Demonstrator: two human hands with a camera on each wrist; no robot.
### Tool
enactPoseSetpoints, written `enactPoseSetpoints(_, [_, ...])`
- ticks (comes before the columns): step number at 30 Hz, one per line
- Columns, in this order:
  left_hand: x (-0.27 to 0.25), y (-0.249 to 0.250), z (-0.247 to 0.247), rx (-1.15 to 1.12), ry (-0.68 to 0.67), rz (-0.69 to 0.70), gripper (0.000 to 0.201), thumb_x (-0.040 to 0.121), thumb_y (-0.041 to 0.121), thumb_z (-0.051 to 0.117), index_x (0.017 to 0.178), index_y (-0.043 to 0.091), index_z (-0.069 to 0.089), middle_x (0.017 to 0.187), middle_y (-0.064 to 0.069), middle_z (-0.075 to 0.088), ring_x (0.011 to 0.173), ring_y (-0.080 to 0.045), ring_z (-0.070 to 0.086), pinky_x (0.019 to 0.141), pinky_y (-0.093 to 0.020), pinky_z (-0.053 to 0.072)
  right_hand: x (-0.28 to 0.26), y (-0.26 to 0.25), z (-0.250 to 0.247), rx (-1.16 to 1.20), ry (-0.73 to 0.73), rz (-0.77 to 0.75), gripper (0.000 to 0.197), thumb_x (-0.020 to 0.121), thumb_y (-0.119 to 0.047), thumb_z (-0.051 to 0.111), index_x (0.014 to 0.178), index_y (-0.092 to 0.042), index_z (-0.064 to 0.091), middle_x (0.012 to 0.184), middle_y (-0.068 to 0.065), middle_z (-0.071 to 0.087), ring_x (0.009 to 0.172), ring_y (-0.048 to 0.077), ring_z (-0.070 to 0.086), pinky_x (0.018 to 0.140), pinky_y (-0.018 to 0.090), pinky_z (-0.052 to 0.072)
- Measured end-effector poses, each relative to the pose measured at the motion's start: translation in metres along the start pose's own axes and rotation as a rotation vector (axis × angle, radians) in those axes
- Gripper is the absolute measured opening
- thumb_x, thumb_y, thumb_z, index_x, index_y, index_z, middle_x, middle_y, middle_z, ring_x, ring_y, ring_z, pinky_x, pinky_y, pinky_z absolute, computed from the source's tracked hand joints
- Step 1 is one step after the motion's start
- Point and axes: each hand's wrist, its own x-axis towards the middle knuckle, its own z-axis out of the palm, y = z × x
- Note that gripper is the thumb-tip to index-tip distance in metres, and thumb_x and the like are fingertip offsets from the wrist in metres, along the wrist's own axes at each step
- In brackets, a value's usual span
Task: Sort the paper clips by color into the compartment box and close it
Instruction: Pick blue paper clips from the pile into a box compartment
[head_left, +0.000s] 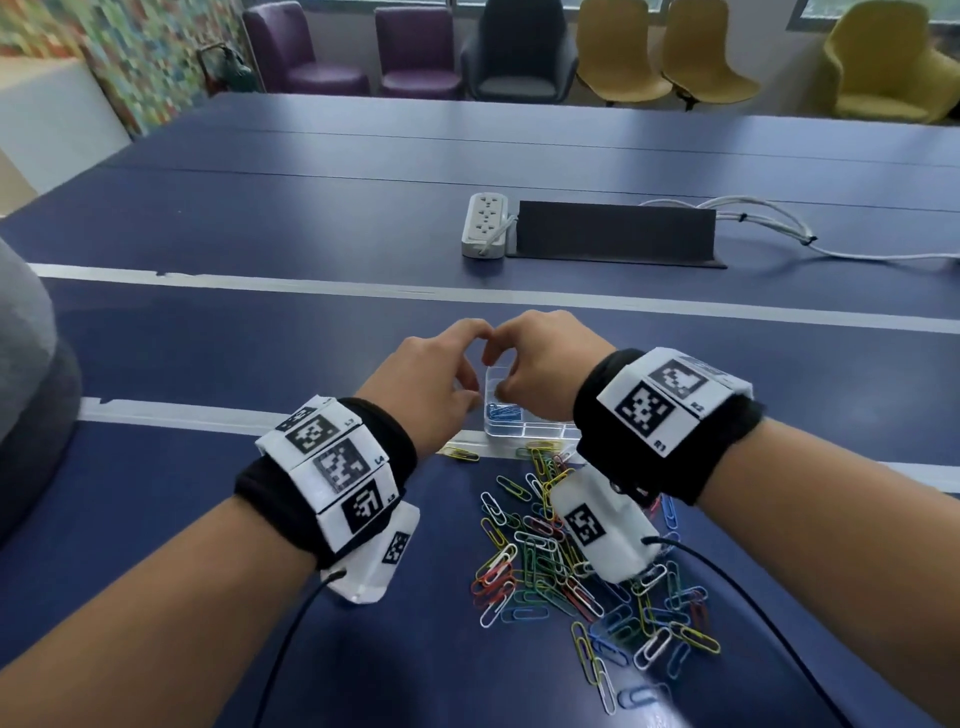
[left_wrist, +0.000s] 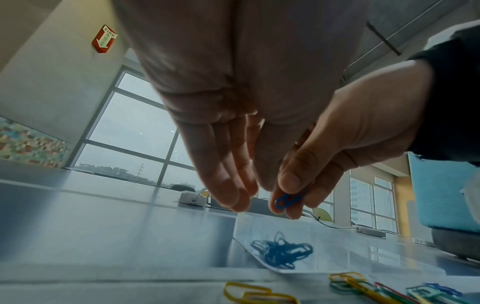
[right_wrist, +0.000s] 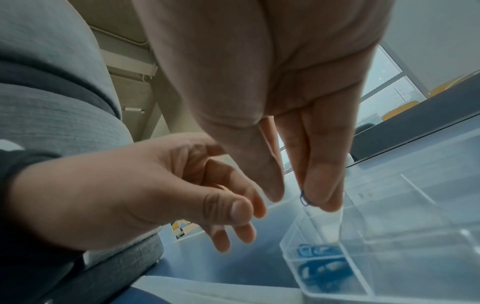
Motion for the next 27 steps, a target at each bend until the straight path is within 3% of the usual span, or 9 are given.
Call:
enactPoseSetpoints(8, [-0.006,-0.002,0.001,0.024,-0.002,0.012,0.049,0.083,0.013,0.062,0.125,0.031,0.045,0.084,0.008,0.067,0.074,-0.016,0.061,0.082,-0.032,0.052,-0.005,0.002,-0.001,0.18,-0.056,-0.041,0.038,0.085,-0.005,0.045,0.11,-0.023,0.067,0.115,0.006,0.066,0.105,0.023,0.063,0.094,0.039,0.053])
enactPoseSetpoints(12, [-0.008,-0.001,0.002,0.044,0.001,0.029,0.038,0.082,0.018,0.064,0.117,0.025,0.051,0.075,0.01,0.062,0.068,-0.01,0.058,0.074,-0.025,0.048,-0.017,0.01,-0.01,0.19,-0.012,-0.052,0.039,0.084,-0.003,0.042,0.105,-0.021,0.07,0.095,-0.002,0.061,0.086,0.016,0.058,0.092,0.033,0.052])
enactPoseSetpoints(14, [-0.01,0.001,0.003,0.095,-0.031,0.061,0.023,0.082,0.022,0.065,0.103,0.02,0.058,0.069,0.009,0.059,0.062,-0.001,0.053,0.063,-0.018,0.042,-0.029,0.02,-0.018,0.112,0.027,-0.06,0.034,0.085,-0.006,0.044,0.101,-0.02,0.071,0.086,-0.004,0.06,0.078,0.013,0.057,0.084,0.027,0.052])
enactPoseSetpoints(16, [-0.012,0.005,0.006,0.176,-0.146,0.097,0.013,0.082,0.027,0.065,0.091,0.019,0.064,0.066,0.009,0.057,0.06,0.001,0.05,0.059,-0.016,0.039,-0.043,0.032,-0.026,-0.002,0.033,-0.06,0.025,0.086,-0.012,0.052,0.094,-0.018,0.074,0.075,-0.004,0.061,0.071,0.015,0.059,0.075,0.022,0.05])
enactPoseSetpoints(20, [-0.017,0.022,0.016,0.285,-0.388,0.155,0.013,0.081,0.033,0.064,0.084,0.022,0.069,0.064,0.012,0.055,0.066,-0.008,0.054,0.069,-0.023,0.046,-0.072,0.059,-0.031,-0.241,-0.089,0.04,0.013,0.08,-0.022,0.064,0.081,-0.016,0.076,0.069,-0.001,0.067,0.071,0.017,0.061,0.07,0.023,0.05])
enactPoseSetpoints(22, [-0.015,0.031,0.021,0.318,-0.387,0.182,0.017,0.083,0.035,0.062,0.086,0.02,0.07,0.066,0.011,0.056,0.07,-0.011,0.055,0.071,-0.023,0.046,-0.083,0.067,-0.026,-0.301,-0.148,0.082,0.014,0.078,-0.026,0.067,0.081,-0.016,0.075,0.07,-0.001,0.066,0.073,0.018,0.061,0.066,0.021,0.045])
enactPoseSetpoints(25, [-0.011,0.044,0.029,0.381,-0.373,0.194,0.023,0.087,0.036,0.058,0.085,0.016,0.069,0.073,0.005,0.06,0.071,-0.014,0.053,0.07,-0.023,0.043,-0.093,0.074,-0.015,-0.349,-0.19,0.13,0.024,0.079,-0.033,0.069,0.091,-0.013,0.074,0.086,0.003,0.068,0.083,0.021,0.06,0.069,0.018,0.035])
enactPoseSetpoints(27, [-0.009,0.05,0.033,0.409,-0.404,0.199,0.021,0.085,0.034,0.06,0.083,0.015,0.069,0.072,0.004,0.06,0.069,-0.014,0.053,0.068,-0.024,0.044,-0.095,0.075,-0.012,-0.341,-0.174,0.138,0.024,0.08,-0.029,0.069,0.097,-0.012,0.073,0.083,0.0,0.056,0.081,0.02,0.054,0.064,0.017,0.036])
